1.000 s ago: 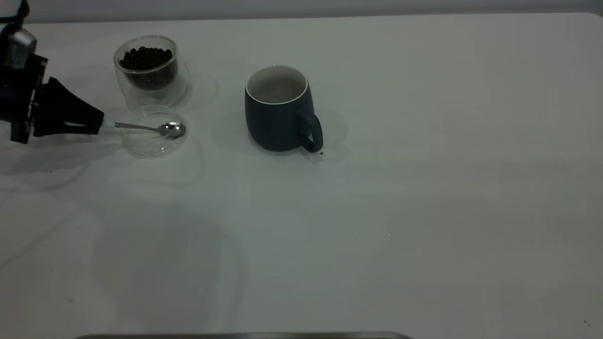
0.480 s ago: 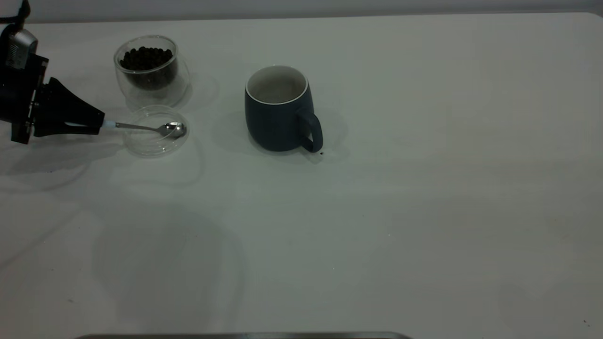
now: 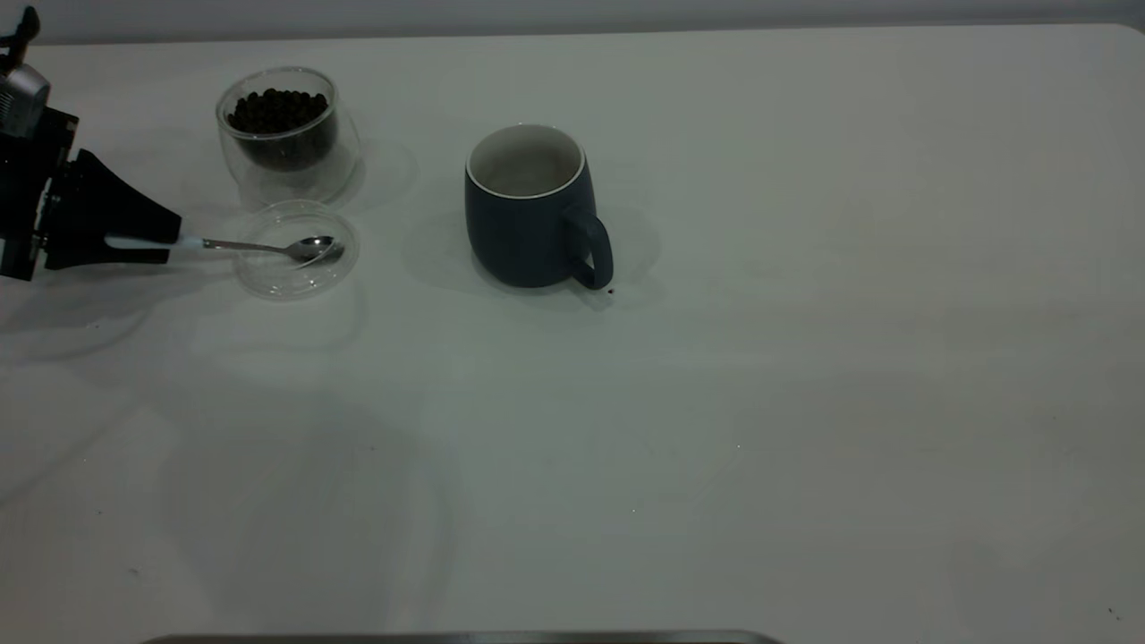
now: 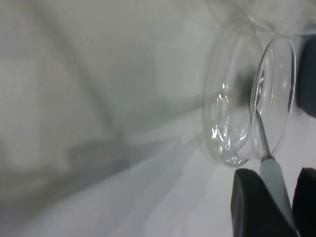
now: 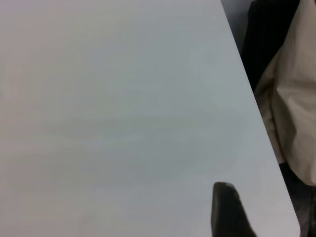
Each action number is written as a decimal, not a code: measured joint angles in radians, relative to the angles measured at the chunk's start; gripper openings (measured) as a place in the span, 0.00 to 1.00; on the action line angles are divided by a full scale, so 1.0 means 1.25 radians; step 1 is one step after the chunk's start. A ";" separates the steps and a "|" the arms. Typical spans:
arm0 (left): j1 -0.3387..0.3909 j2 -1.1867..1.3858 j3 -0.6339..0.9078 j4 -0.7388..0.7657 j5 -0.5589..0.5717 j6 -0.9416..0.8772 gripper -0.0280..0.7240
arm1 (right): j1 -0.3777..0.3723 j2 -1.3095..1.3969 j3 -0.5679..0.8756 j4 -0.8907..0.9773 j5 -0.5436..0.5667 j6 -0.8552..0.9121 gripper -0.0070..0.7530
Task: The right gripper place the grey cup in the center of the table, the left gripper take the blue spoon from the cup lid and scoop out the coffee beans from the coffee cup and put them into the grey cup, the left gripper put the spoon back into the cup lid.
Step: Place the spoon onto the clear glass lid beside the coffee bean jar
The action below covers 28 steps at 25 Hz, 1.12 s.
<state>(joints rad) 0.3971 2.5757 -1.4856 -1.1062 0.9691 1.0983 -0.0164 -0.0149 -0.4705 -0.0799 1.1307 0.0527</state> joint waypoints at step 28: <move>0.061 -0.004 0.000 -0.165 -0.028 0.006 0.64 | 0.000 0.000 0.000 0.000 0.000 0.000 0.49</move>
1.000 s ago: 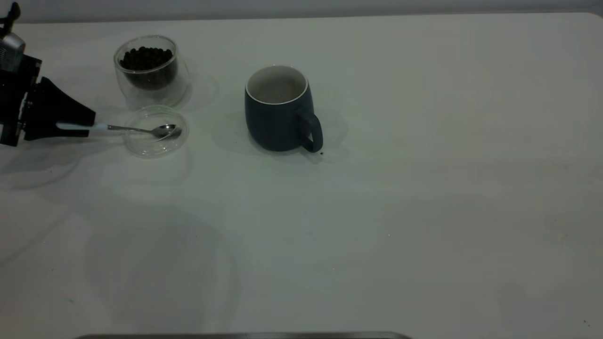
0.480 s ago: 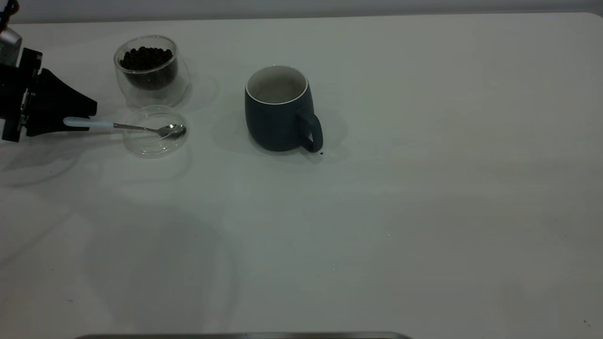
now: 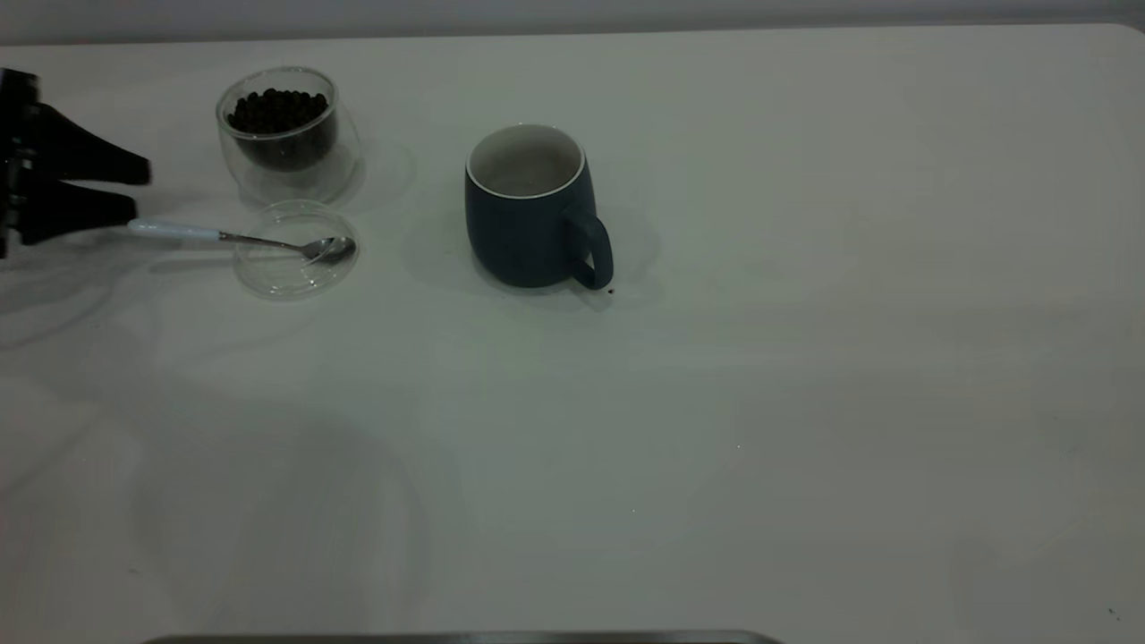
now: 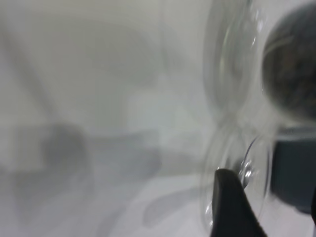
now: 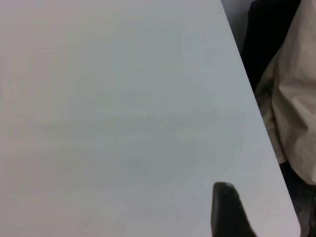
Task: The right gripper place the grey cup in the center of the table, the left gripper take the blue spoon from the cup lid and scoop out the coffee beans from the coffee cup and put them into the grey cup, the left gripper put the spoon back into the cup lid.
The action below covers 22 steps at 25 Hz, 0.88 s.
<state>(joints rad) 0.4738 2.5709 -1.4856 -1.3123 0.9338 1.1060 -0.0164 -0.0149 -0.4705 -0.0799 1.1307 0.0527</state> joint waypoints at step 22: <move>0.075 -0.659 0.001 0.134 0.117 -0.212 0.63 | 0.000 0.000 0.000 0.000 0.000 0.000 0.49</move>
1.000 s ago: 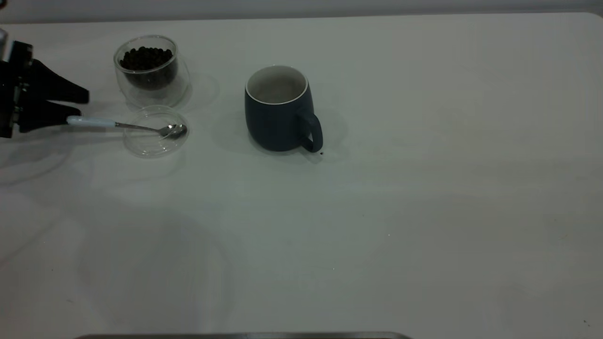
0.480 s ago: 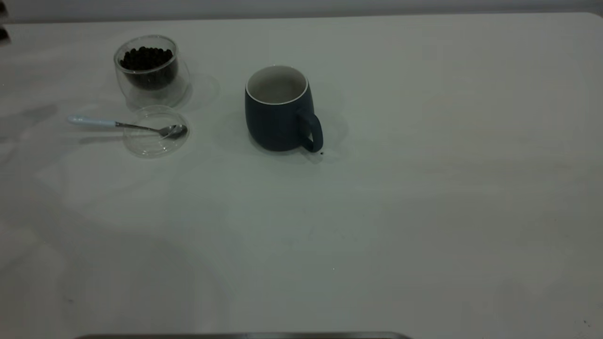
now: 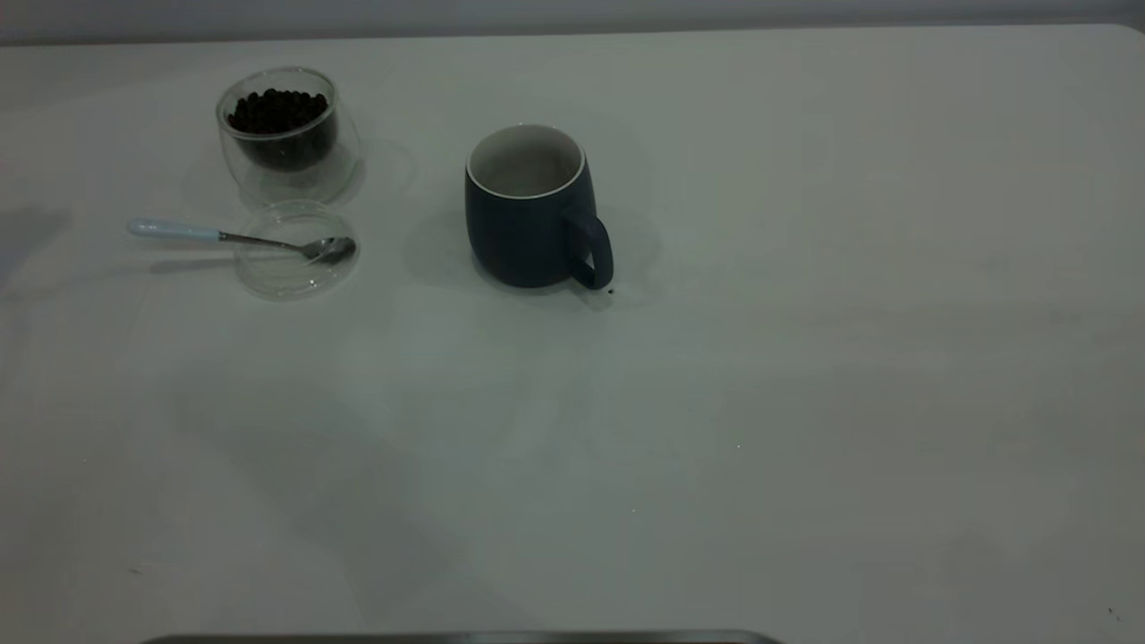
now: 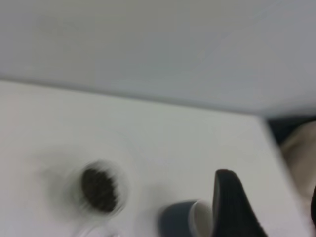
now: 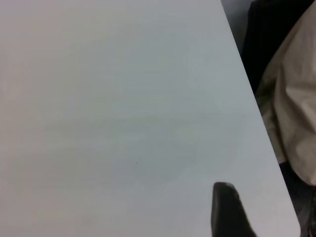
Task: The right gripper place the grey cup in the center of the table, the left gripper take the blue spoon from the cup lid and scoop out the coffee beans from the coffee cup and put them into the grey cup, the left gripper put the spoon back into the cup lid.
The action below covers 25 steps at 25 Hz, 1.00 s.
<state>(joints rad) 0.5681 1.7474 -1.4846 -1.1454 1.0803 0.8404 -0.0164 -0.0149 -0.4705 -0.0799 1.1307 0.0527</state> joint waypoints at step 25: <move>-0.358 -0.690 0.368 0.833 0.069 -0.633 0.63 | 0.005 0.000 0.000 -0.001 0.000 0.000 0.49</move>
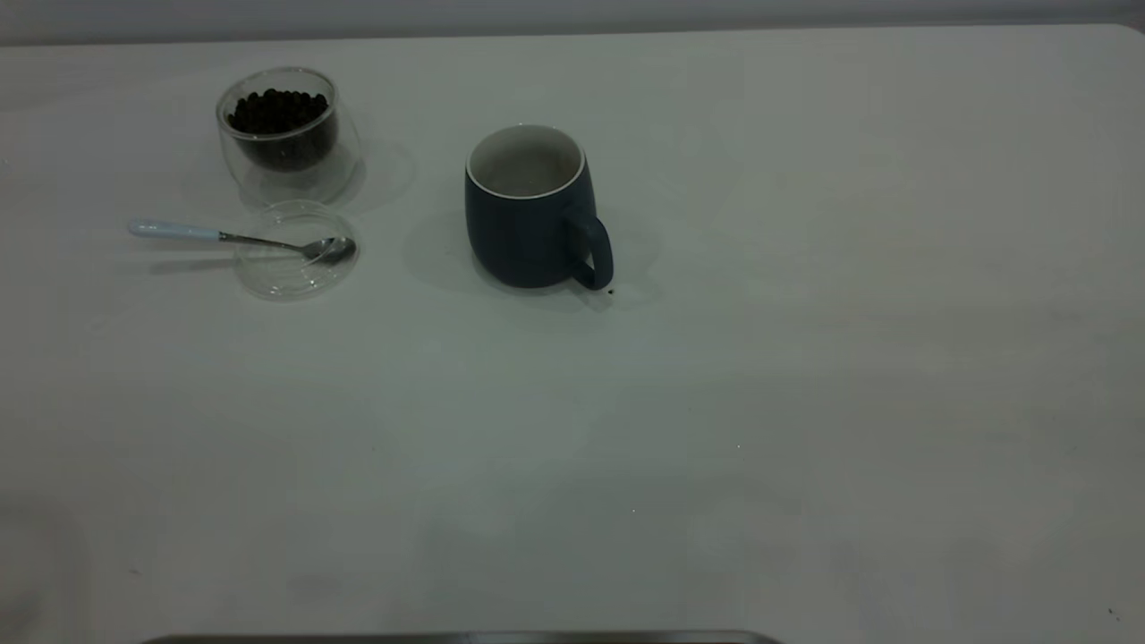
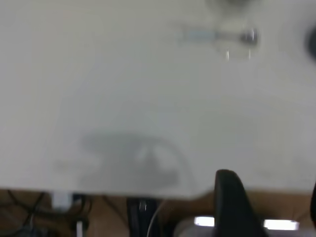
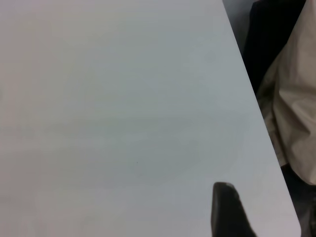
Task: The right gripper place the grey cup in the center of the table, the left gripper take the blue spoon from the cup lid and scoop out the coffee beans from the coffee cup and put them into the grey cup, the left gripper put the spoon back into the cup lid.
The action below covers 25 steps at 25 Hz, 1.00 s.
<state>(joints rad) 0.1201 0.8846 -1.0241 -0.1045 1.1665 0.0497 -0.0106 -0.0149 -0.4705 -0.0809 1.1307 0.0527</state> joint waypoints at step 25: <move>-0.136 -0.653 0.433 -0.016 -0.037 0.000 0.63 | 0.000 0.000 0.000 0.000 0.000 0.000 0.49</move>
<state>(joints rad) -0.0500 0.0681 -0.4825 -0.1243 1.1208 0.0500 -0.0106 -0.0149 -0.4705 -0.0809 1.1307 0.0527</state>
